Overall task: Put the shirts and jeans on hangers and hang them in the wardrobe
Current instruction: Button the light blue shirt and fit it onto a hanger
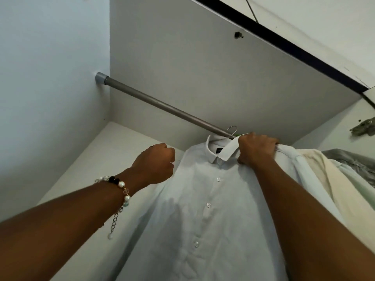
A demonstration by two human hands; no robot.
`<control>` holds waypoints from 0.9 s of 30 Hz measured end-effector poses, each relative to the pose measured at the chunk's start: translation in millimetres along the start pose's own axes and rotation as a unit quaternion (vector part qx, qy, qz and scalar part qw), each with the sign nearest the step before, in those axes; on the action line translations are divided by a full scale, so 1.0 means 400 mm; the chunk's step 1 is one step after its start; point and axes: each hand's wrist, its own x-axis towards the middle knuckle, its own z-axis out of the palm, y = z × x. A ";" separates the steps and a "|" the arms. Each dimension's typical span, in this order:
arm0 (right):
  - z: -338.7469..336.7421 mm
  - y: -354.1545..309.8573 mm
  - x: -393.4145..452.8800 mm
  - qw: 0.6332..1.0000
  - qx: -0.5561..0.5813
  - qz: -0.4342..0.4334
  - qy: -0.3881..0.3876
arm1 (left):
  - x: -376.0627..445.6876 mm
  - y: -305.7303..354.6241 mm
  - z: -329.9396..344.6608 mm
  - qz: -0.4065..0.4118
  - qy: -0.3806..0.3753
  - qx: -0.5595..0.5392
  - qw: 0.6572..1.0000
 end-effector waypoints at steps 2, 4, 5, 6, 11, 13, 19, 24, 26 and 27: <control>0.009 -0.015 0.021 1.000 -0.012 -0.005 0.009 | 0.005 0.001 0.000 0.013 -0.011 0.015 1.000; 0.019 -0.029 0.037 1.000 -0.016 -0.016 0.010 | 0.002 0.005 -0.001 0.025 -0.030 0.025 0.999; 0.021 -0.036 0.042 1.000 -0.017 -0.021 0.012 | 0.001 0.005 -0.001 0.032 -0.038 0.031 0.998; 0.021 -0.041 0.044 0.999 -0.022 -0.029 0.012 | 0.000 0.006 0.000 0.037 -0.045 0.033 0.998; 0.007 -0.044 0.021 0.995 -0.044 -0.089 0.025 | -0.015 0.028 0.019 0.031 -0.096 -0.006 0.995; -0.009 -0.030 0.007 0.992 -0.059 -0.100 0.042 | -0.026 0.051 0.023 0.027 -0.111 -0.026 0.993; -0.032 0.029 -0.113 0.984 -0.071 -0.136 0.088 | -0.119 0.120 0.031 0.005 -0.104 -0.092 0.990; -0.010 0.064 -0.238 0.980 0.045 -0.165 0.097 | -0.213 0.181 0.061 0.005 -0.133 -0.101 0.986; -0.002 0.078 -0.277 0.977 0.088 -0.162 0.108 | -0.244 0.208 0.071 0.003 -0.141 -0.115 0.983; 0.004 0.087 -0.299 0.975 0.110 -0.156 0.117 | -0.261 0.222 0.073 0.002 -0.149 -0.119 0.982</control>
